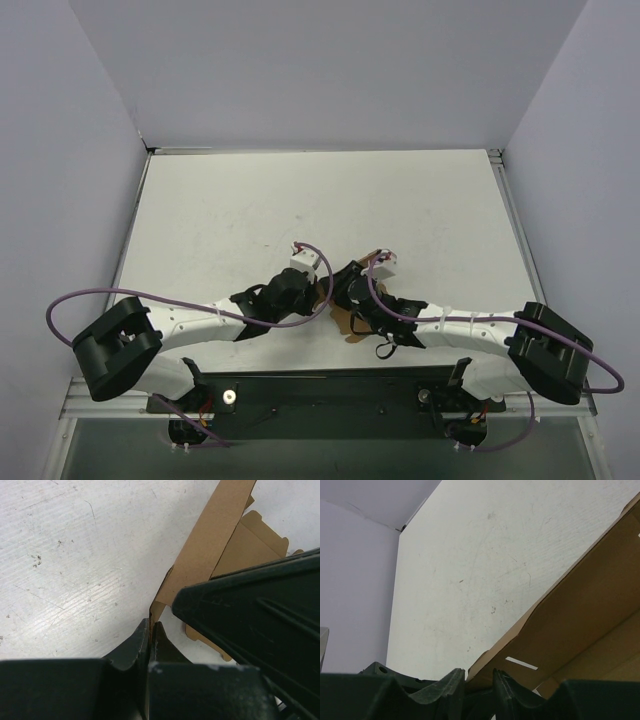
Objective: Fold the paper box
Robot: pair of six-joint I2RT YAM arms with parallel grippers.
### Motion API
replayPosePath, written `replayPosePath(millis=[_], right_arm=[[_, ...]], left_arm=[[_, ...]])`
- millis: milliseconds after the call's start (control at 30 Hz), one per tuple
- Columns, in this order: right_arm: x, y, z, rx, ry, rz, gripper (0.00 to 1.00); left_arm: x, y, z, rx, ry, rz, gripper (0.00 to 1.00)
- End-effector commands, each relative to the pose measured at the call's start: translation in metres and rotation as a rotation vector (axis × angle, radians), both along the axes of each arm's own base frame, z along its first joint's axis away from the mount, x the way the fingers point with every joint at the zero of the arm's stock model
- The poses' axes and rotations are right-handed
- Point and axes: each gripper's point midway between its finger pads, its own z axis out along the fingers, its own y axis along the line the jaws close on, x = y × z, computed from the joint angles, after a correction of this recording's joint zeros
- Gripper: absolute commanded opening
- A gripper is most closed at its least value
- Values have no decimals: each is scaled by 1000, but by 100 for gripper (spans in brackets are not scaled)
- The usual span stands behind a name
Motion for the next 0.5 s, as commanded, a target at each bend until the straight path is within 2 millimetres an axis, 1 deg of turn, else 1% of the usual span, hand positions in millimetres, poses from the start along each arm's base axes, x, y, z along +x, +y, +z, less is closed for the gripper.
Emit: replayPosePath(millis=[0, 67, 100, 167, 200, 300, 467], right_arm=[[4, 7, 10, 1, -18, -1, 25], [5, 7, 7, -17, -21, 5, 22], [5, 7, 8, -23, -25, 5, 18], [5, 7, 4, -49, -23, 14, 15], [6, 7, 5, -66, -32, 21, 12], [7, 5, 2, -121, -39, 34, 8], [9, -8, 2, -203, -69, 25, 3]], left_arm=[[7, -10, 29, -56, -49, 7, 0], [7, -9, 30, -51, -53, 1, 0], [7, -8, 31, -49, -56, 1, 0], [6, -7, 33, -40, -63, -6, 0], [6, -6, 34, -36, -65, -9, 0], [4, -4, 36, -19, -71, -31, 0], [-2, -3, 39, 14, -83, -89, 0]])
